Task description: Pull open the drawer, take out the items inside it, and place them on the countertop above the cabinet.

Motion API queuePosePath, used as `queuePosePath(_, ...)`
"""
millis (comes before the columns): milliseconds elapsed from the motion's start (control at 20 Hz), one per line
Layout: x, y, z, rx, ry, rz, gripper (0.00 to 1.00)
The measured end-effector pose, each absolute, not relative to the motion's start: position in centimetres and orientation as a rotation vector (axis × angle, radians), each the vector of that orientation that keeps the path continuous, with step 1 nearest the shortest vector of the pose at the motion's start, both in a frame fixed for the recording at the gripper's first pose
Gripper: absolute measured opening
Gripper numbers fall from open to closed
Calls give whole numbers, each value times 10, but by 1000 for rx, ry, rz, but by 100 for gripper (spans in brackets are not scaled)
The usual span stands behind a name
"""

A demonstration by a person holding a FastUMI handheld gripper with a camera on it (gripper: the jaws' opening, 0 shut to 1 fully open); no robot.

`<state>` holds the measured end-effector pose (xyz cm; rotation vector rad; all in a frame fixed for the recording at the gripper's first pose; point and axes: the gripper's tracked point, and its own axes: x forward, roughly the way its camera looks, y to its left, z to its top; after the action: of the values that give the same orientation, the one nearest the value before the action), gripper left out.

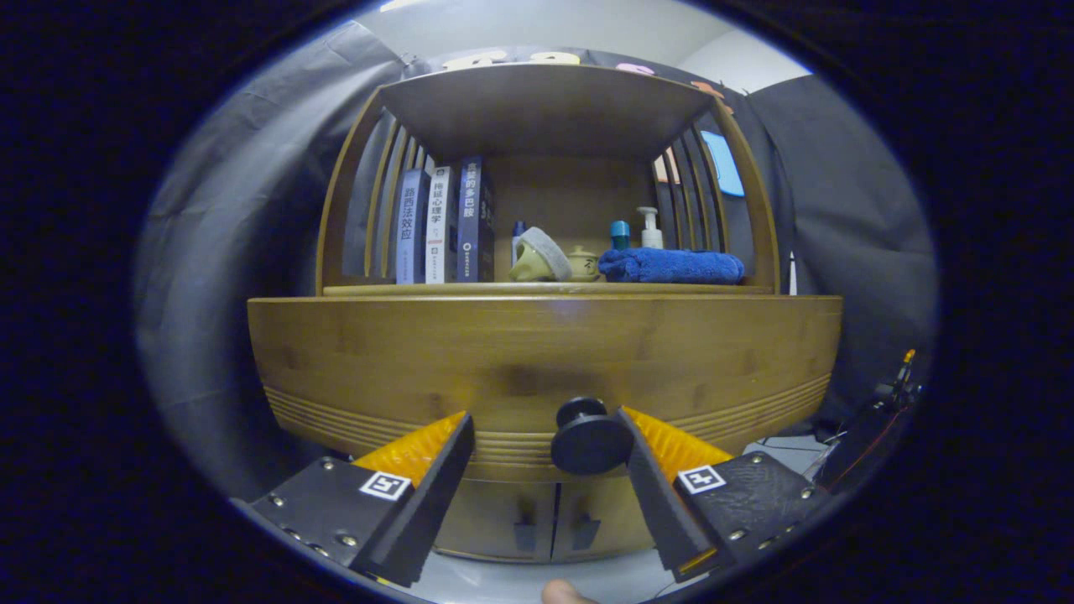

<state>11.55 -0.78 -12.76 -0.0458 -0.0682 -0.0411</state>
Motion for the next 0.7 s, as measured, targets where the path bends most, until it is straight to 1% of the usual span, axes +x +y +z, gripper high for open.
queuePosePath(250, 129, -7, -125, -27, -133, -35, 100)
queuePosePath(700, 159, -7, -124, -14, -193, -24, 100)
